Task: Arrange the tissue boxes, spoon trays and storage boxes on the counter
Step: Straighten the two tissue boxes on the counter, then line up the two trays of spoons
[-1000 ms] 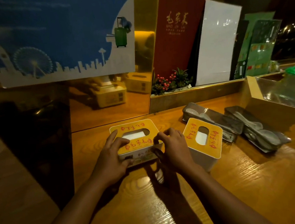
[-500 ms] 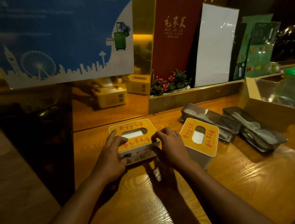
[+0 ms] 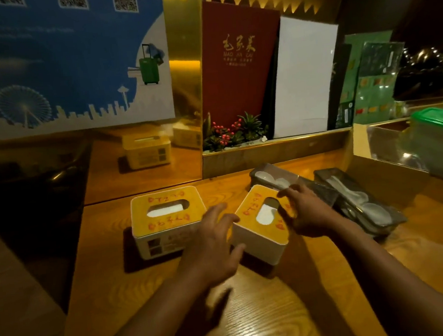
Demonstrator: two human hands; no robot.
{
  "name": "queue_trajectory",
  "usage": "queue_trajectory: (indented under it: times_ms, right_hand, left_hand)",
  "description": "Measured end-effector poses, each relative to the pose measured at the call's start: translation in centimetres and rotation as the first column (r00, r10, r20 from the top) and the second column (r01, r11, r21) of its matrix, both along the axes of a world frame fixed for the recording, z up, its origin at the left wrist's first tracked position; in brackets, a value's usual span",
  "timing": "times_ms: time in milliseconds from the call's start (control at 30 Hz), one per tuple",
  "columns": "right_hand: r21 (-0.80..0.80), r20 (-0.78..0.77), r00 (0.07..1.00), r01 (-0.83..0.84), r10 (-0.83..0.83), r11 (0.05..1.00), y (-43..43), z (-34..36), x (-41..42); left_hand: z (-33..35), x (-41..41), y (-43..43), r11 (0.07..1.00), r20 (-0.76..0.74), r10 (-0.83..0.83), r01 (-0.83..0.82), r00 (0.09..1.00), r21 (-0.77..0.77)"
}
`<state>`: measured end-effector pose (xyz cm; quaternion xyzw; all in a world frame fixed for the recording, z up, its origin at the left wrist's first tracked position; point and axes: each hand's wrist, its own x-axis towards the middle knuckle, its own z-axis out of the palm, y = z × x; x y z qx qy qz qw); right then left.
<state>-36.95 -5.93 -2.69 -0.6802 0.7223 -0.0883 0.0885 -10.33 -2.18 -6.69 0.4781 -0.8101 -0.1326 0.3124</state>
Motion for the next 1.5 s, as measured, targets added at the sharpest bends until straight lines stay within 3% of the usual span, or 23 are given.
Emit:
queue_trajectory:
  times_ms: [133,233,333,667,967,1100,1200,1300,1400,1500]
  right_hand:
    - [0.072,0.072,0.987,-0.147,0.142,0.987,-0.7,-0.9,-3.5]
    - [0.002,0.106,0.973,-0.208,0.207,0.978,-1.2,-1.5,-5.0]
    - [-0.078,0.088,0.960,-0.259,0.265,0.963,-1.7,-2.3,-6.0]
    - [-0.286,0.195,0.926,-0.262,0.324,0.922,-0.3,-5.4,-5.6]
    - [-0.261,0.234,0.912,-0.274,0.336,0.926,-0.1,-5.5,-5.6]
    - [-0.193,0.169,0.906,-0.356,0.388,0.914,-0.3,-4.8,-6.9]
    - [-0.197,0.044,0.967,-0.238,0.251,0.951,-1.0,-4.8,-10.2]
    - [-0.141,-0.154,0.979,-0.157,0.135,0.977,-1.5,-5.5,-14.0]
    - [-0.007,-0.240,0.955,-0.180,0.173,0.984,-0.9,-6.5,-15.5]
    - [-0.097,-0.316,0.927,-0.245,0.203,0.965,-0.1,-7.4,-15.7]
  left_hand:
    - [-0.7,-5.6,1.0,1.000,0.137,-0.017,0.016,0.991,0.004]
    - [-1.0,-8.6,1.0,0.989,0.234,0.135,-0.118,0.963,-0.087]
    - [-1.1,-10.3,0.3,0.969,0.289,0.246,-0.241,0.925,-0.054]
    - [-1.3,-10.4,0.2,0.875,0.107,0.416,-0.430,0.903,0.224]
    - [-1.2,-10.2,0.6,0.864,0.139,0.433,-0.454,0.891,0.219]
    - [-1.2,-10.1,0.2,0.872,0.100,0.423,-0.435,0.901,0.226]
    - [-1.0,-10.3,-0.1,0.867,0.099,0.421,-0.432,0.902,0.248]
    - [-0.4,-11.8,0.2,0.896,0.100,0.396,-0.408,0.913,0.174]
    - [1.0,-14.7,1.5,0.936,-0.005,0.352,-0.352,0.936,0.027]
    - [1.5,-18.6,2.5,0.954,-0.122,0.288,-0.295,0.950,-0.050]
